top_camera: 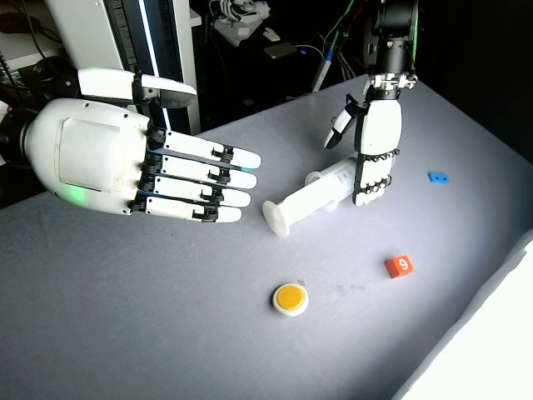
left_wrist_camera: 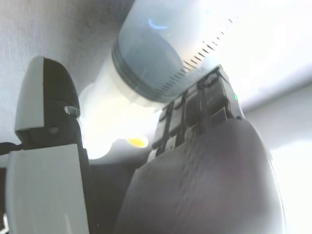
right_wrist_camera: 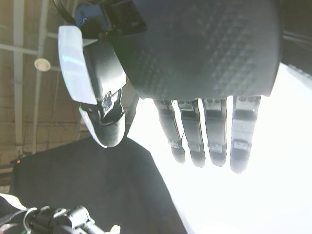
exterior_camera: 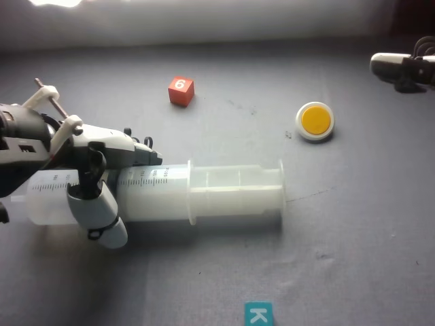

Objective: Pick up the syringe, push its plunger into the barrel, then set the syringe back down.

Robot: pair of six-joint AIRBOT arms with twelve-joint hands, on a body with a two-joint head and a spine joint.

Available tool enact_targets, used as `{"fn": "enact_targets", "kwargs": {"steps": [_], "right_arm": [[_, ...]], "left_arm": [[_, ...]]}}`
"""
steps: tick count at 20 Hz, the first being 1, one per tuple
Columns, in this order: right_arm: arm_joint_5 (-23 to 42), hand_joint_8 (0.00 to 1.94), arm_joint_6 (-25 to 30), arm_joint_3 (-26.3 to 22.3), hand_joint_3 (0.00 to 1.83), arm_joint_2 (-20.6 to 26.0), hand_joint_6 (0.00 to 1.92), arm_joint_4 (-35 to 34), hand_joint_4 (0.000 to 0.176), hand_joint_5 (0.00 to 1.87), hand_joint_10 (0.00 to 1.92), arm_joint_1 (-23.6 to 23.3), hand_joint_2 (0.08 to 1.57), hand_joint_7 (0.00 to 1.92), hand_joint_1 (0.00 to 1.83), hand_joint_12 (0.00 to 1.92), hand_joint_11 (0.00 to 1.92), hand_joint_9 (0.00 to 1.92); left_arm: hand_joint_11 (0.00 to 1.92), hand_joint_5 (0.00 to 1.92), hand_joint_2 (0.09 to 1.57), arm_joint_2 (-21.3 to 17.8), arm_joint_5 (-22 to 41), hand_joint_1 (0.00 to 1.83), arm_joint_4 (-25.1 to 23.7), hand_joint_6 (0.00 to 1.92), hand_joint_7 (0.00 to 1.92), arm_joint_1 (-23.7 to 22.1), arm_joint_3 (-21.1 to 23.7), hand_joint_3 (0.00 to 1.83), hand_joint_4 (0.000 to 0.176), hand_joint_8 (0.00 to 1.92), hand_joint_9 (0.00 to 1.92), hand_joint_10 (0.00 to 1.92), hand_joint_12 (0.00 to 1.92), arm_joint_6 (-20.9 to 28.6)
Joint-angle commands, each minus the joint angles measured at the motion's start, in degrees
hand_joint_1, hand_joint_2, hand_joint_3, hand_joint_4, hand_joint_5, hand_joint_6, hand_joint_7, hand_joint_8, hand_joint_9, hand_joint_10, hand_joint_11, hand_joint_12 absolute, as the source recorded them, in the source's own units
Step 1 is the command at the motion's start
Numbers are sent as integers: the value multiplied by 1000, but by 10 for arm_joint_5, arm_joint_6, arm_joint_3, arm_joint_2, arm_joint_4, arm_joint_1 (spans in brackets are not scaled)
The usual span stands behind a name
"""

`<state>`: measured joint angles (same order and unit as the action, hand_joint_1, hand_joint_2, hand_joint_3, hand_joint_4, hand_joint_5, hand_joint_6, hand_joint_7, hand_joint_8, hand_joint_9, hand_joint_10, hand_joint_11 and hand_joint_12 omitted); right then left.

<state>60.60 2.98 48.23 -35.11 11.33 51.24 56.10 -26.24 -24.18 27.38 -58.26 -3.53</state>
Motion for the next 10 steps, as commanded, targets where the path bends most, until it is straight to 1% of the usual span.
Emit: {"fn": "enact_targets", "kwargs": {"steps": [1, 2, 3, 4, 5, 7, 8, 9, 10], "right_arm": [[70, 0, 3, 1, 1, 1, 0, -21, 0, 104, 0, -7, 1329, 111, 0, 412, 0, 77], [71, 4, 3, 1, 1, 1, 3, -21, 0, 114, 7, -8, 1334, 126, 0, 445, 0, 99], [71, 5, 3, 2, 2, 1, 5, -21, 0, 97, 4, -7, 1339, 110, 0, 368, 0, 85], [71, 7, 3, 2, 1, 1, 7, -21, 0, 108, 8, -7, 1339, 122, 0, 399, 0, 101], [71, 6, 3, 1, 0, 1, 6, -21, 0, 117, 7, -7, 1338, 133, 0, 379, 0, 104], [71, 0, 3, 1, 0, 1, 1, -22, 0, 119, 3, -8, 1339, 132, 0, 413, 0, 107], [72, 0, 3, 1, 0, 1, 1, -23, 0, 113, 1, -8, 1337, 129, 0, 386, 0, 100], [73, 1, 3, 1, 0, 1, 4, -26, 0, 118, 2, -8, 1334, 131, 0, 380, 0, 101], [73, 8, 3, 1, 0, 1, 14, -31, 0, 145, 5, -8, 1334, 149, 0, 380, 0, 108]], "left_arm": [[18, 0, 973, 4, 27, 1335, -5, 0, 0, -1, -3, 0, 0, 0, 0, 0, 9, 1], [11, 0, 996, 9, 27, 1294, -5, 0, 0, 3, -5, 7, 0, 0, 0, 0, 7, 1], [20, 0, 985, 12, 27, 1288, -4, 0, 0, 6, -7, 2, 0, 0, 0, 0, 12, 1], [15, 0, 976, 15, 28, 1321, -3, 0, 0, 8, -10, 0, 0, 0, 0, 0, 12, 1], [15, 0, 988, 17, 28, 1364, -3, 0, 0, 9, -10, 3, 0, 0, 0, 0, 13, 1], [13, 0, 1046, 18, 29, 1380, -2, 0, 0, 13, -11, 28, 0, 0, 0, 0, 18, 1], [2, 18, 1101, 19, 30, 1404, -2, 11, 12, 14, -13, 12, 0, 11, 16, 4, 214, 1], [0, 63, 1114, 20, 32, 1436, -3, 22, 47, 14, -14, 9, 0, 17, 44, 12, 355, 1], [0, 111, 1138, 21, 32, 1287, -4, 30, 122, 14, -13, 14, 0, 29, 111, 32, 462, 1]]}}
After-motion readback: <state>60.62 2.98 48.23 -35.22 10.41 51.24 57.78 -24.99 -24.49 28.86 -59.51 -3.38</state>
